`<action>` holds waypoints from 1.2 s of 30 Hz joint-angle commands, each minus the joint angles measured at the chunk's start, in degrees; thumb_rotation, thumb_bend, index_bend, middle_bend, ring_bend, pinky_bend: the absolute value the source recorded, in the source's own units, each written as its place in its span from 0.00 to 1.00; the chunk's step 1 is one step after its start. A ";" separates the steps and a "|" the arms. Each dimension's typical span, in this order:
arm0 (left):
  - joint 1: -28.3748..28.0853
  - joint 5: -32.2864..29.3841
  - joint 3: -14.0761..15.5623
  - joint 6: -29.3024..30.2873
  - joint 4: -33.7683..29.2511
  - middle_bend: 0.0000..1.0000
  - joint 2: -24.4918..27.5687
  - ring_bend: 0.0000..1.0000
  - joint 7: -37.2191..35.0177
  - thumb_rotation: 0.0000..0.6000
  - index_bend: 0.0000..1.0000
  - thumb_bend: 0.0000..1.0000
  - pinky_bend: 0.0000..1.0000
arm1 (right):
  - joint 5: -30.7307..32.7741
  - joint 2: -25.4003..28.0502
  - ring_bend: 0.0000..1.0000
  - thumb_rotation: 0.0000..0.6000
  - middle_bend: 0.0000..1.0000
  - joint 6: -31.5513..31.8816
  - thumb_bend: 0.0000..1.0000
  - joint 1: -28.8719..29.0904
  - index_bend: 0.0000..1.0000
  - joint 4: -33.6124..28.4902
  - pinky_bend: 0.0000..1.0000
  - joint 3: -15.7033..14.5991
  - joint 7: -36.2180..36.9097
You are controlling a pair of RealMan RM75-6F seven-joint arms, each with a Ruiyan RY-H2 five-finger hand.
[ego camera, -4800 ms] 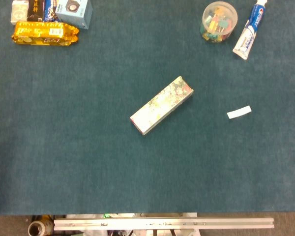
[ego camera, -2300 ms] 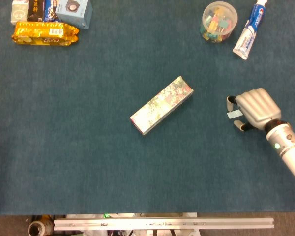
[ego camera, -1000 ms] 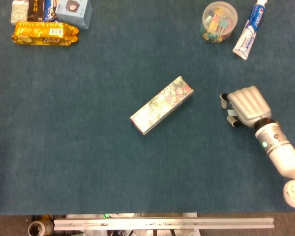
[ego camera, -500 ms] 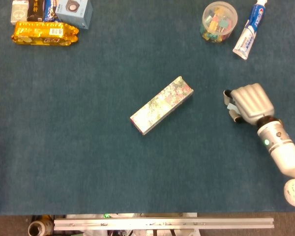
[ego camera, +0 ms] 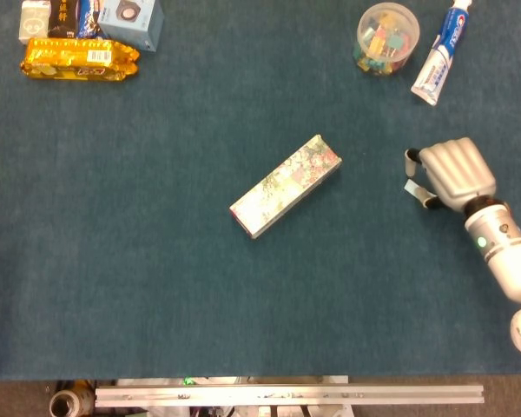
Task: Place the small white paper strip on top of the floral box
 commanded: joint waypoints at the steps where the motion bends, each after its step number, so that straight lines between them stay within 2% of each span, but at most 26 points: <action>1: 0.11 -0.13 0.01 0.10 -0.18 0.33 0.20 0.30 0.11 1.00 0.14 0.34 0.23 | 0.43 -0.09 1.00 1.00 0.96 -0.90 0.16 0.65 0.49 0.26 1.00 0.29 0.19; 4: 0.25 -0.36 0.02 0.18 -0.35 0.33 0.35 0.30 0.22 1.00 0.14 0.35 0.23 | 1.19 0.03 1.00 1.00 0.95 -2.08 0.12 1.32 0.49 0.19 1.00 0.32 -0.07; 10: 0.32 -0.56 0.02 0.15 -0.61 0.33 0.38 0.30 0.45 1.00 0.14 0.35 0.23 | 4.13 0.51 1.00 1.00 0.95 -3.95 0.11 2.62 0.49 -0.17 1.00 0.07 -1.87; 23: 0.35 -0.85 -0.23 0.30 -0.69 0.33 0.63 0.30 0.39 1.00 0.14 0.35 0.23 | 9.83 1.32 1.00 1.00 0.95 -5.86 0.23 4.74 0.50 -1.15 1.00 -0.26 -3.04; 36: 0.37 -0.72 -0.26 0.41 -0.50 0.33 0.52 0.30 0.21 1.00 0.14 0.35 0.23 | 10.55 2.47 1.00 1.00 0.95 -4.81 0.25 4.68 0.55 -2.36 1.00 -1.71 -1.96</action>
